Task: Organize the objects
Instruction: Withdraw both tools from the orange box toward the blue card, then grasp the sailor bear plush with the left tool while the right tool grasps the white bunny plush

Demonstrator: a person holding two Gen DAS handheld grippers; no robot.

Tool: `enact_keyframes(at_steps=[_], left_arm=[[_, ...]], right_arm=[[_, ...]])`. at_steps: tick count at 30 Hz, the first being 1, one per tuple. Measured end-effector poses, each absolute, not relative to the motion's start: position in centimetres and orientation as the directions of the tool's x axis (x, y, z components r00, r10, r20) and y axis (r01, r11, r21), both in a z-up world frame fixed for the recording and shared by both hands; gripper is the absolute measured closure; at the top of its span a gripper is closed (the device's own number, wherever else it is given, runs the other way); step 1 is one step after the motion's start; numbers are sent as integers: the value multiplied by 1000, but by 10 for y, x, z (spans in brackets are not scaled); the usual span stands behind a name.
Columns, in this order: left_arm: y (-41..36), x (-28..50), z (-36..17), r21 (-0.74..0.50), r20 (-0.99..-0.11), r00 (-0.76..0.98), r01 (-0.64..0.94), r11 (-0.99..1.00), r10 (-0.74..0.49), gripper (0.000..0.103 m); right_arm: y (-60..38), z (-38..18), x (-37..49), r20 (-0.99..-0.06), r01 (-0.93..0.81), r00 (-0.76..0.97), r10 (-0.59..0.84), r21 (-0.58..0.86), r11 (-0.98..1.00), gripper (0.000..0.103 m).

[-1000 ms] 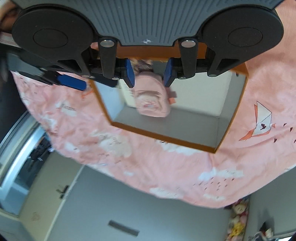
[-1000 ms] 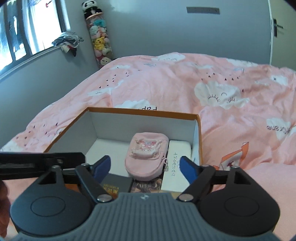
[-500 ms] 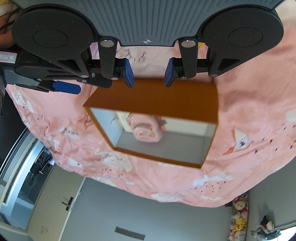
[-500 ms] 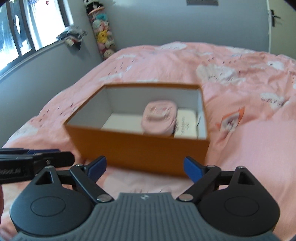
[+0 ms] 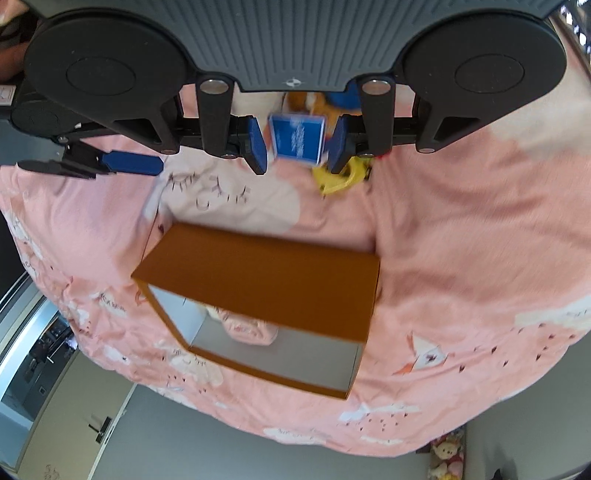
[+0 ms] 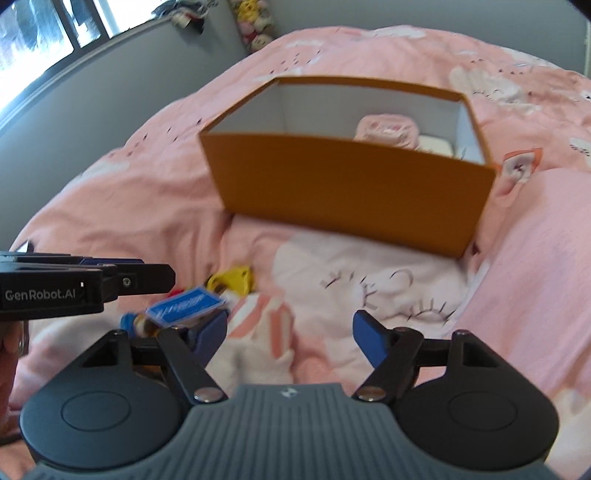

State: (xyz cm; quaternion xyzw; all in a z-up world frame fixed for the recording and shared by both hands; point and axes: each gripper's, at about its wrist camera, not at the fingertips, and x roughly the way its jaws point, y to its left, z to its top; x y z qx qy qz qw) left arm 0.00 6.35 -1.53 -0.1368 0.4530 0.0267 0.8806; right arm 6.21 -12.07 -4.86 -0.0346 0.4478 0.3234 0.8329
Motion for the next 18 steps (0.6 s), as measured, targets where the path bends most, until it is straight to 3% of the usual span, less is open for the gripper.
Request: enact_keyframes(at_steps=[4,6,14,18], left_arm=[[67,-13,-23,-234,-826,554,-175,957,-101,62],[69,-18,-27,-242,-830,548,-182,953,-107,62],[68,-18,-28,-227,-833,543,-165,960,-104,59],[71,-20,-27,-217,-846,523,-155,964,-107,57]], right_arm=[[-112,-54,54,-790,-608,347,506,221,763,42],[-108,-58,51,-801,-625,316,509,228,746,45],[-85,-70,41,-829,-702,221,514,231,674,43],[-73,-78,33,-852,-743,184,490,206,637,29]])
